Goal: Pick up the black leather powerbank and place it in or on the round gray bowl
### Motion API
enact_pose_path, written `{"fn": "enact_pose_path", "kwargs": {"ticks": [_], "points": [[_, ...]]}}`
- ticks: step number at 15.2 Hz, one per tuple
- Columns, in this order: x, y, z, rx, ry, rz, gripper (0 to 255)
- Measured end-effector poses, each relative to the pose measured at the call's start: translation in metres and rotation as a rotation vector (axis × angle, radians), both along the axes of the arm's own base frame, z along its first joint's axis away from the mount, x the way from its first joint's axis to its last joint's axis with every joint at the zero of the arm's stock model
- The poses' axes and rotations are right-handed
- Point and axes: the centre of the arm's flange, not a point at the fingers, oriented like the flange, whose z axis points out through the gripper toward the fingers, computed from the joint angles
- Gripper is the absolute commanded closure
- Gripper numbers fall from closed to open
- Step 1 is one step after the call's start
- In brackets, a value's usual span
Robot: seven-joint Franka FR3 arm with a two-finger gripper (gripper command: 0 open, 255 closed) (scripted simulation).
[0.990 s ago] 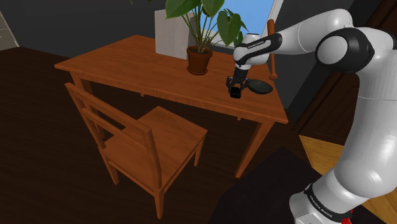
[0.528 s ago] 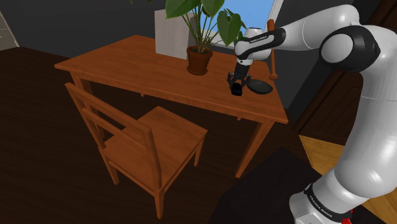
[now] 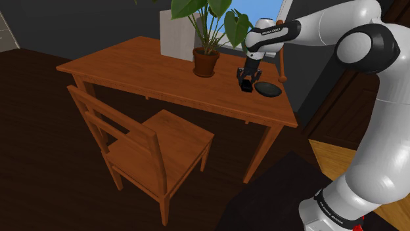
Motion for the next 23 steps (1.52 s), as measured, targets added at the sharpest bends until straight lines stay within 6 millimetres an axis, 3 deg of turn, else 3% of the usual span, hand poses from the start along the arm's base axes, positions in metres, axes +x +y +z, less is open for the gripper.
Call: {"fn": "enact_pose_path", "kwargs": {"ticks": [10, 12, 23], "points": [[-0.002, -0.005, 0.048, 0.0, 0.0, 0.0, 255], [-0.01, -0.022, 0.05, 0.0, 0.0, 0.0, 255], [-0.05, -0.164, 0.051, 0.0, 0.001, -0.001, 255]]}}
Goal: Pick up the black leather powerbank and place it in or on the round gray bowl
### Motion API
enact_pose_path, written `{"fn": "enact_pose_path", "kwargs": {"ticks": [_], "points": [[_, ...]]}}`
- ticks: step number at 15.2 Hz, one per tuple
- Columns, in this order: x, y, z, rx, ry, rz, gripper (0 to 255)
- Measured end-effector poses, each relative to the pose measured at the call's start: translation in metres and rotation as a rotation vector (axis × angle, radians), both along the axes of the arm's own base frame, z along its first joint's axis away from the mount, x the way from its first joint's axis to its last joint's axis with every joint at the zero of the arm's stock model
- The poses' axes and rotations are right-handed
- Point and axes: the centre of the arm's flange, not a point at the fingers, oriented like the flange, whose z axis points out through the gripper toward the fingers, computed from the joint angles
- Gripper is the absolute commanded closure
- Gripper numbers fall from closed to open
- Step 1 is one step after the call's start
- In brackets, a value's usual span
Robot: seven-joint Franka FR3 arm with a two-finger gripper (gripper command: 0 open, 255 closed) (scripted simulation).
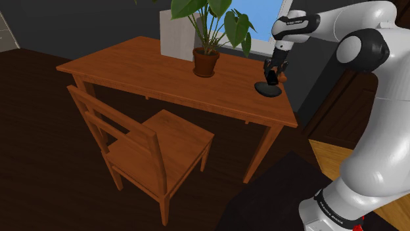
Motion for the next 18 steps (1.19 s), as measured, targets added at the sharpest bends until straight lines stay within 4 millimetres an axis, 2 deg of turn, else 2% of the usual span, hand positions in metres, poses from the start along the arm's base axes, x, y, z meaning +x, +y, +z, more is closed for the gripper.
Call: {"fn": "enact_pose_path", "kwargs": {"ticks": [2, 4, 14, 18], "points": [[-0.003, -0.016, -0.002, 0.0, 0.0, 0.0, 255], [-0.003, -0.019, -0.01, 0.0, 0.0, 0.001, 255], [-0.004, -0.018, -0.063, 0.0, 0.0, 0.001, 255], [-0.004, -0.019, -0.069, 0.0, 0.0, 0.001, 255]]}}
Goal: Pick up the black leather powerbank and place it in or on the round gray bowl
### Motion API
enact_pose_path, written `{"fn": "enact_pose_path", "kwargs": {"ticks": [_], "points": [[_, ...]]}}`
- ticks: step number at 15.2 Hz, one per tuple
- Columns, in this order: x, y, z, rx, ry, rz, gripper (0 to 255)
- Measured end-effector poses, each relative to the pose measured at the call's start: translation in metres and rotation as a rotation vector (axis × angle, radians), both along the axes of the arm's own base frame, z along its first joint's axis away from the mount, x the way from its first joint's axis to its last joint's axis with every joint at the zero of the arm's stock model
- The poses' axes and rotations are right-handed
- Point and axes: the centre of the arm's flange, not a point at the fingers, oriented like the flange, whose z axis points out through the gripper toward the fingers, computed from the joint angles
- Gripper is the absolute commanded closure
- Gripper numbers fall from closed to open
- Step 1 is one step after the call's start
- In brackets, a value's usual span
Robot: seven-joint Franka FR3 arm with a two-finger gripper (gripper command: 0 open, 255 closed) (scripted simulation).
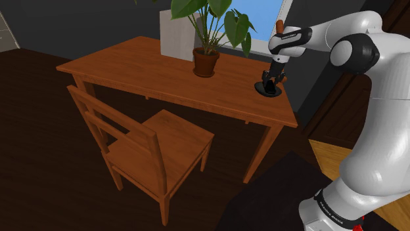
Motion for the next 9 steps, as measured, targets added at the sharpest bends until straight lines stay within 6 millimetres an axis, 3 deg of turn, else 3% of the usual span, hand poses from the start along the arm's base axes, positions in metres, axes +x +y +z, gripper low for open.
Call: {"fn": "enact_pose_path", "kwargs": {"ticks": [3, 4, 9], "points": [[0.0, -0.0001, -0.0004, 0.0, 0.0, 0.0, 255], [0.0, -0.0001, -0.0004, 0.0, 0.0, 0.0, 0], [0.0001, -0.0002, -0.0002, 0.0, 0.0, 0.0, 0]]}}
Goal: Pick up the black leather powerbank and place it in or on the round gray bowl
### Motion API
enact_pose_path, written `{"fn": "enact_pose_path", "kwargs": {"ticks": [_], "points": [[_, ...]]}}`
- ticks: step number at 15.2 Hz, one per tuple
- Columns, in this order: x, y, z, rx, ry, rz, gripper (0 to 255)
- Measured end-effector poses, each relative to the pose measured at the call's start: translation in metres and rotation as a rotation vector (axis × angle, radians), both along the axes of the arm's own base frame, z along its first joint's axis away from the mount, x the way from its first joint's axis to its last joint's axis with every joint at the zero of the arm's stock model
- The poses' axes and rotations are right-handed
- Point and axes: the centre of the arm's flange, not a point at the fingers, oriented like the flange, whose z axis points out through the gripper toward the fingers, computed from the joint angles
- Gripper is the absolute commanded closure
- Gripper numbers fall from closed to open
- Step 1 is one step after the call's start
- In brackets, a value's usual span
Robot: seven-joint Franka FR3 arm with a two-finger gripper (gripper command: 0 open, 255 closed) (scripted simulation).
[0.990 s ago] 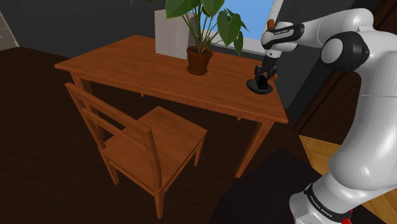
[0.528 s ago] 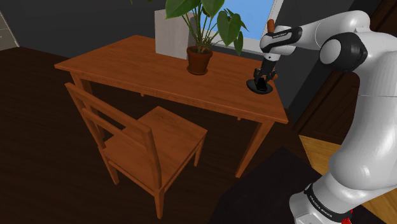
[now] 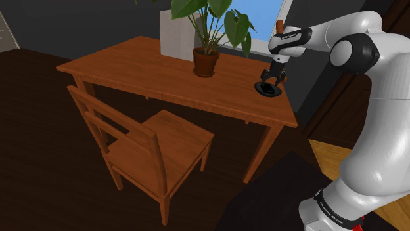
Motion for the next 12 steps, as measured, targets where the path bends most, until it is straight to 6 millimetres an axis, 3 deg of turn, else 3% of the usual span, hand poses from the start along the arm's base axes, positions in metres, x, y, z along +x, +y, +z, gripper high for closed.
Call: {"fn": "enact_pose_path", "kwargs": {"ticks": [2, 6, 12], "points": [[0.0, 0.0, 0.006, 0.0, 0.0, 0.0, 0], [0.0, 0.0, 0.044, -0.001, -0.001, 0.0, 0], [0.001, 0.0, 0.05, 0.0, 0.0, 0.0, 0]]}}
